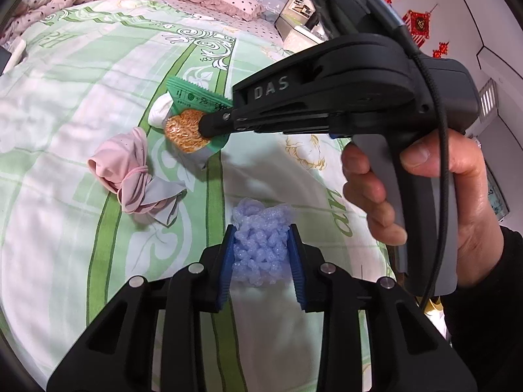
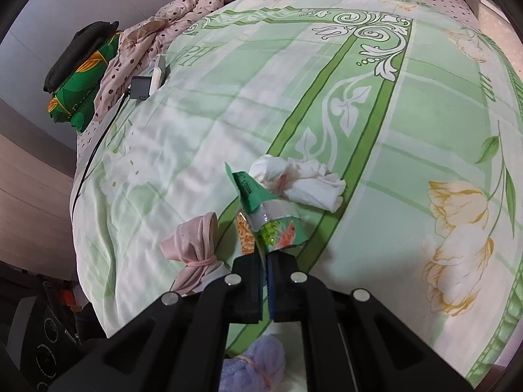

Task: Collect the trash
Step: 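Grasp the lavender mesh puff with the left tool while the right tool grasps the green snack packet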

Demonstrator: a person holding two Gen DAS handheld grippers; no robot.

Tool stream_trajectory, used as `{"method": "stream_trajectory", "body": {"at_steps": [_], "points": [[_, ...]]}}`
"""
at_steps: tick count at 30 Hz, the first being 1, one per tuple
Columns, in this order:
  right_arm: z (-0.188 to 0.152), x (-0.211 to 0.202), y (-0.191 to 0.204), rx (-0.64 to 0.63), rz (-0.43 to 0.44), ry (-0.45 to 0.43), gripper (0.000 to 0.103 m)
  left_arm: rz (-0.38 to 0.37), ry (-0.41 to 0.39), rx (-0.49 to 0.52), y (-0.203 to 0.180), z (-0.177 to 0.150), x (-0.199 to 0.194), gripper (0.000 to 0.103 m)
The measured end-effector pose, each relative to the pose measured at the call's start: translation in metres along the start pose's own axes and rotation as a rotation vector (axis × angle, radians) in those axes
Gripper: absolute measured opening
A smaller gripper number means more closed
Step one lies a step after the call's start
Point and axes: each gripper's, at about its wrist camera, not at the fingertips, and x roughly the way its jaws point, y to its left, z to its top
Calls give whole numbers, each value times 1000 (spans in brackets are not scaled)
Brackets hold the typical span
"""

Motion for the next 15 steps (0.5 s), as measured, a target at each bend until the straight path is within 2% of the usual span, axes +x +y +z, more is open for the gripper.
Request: {"method": "stream_trajectory", "body": {"at_steps": [10, 15], "points": [[-12, -51, -3, 26, -9, -105, 1, 32, -8, 11, -3, 1, -20, 28], [-24, -79, -4, 40, -22, -150, 1, 52, -39, 28, -12, 8, -38, 28]]}}
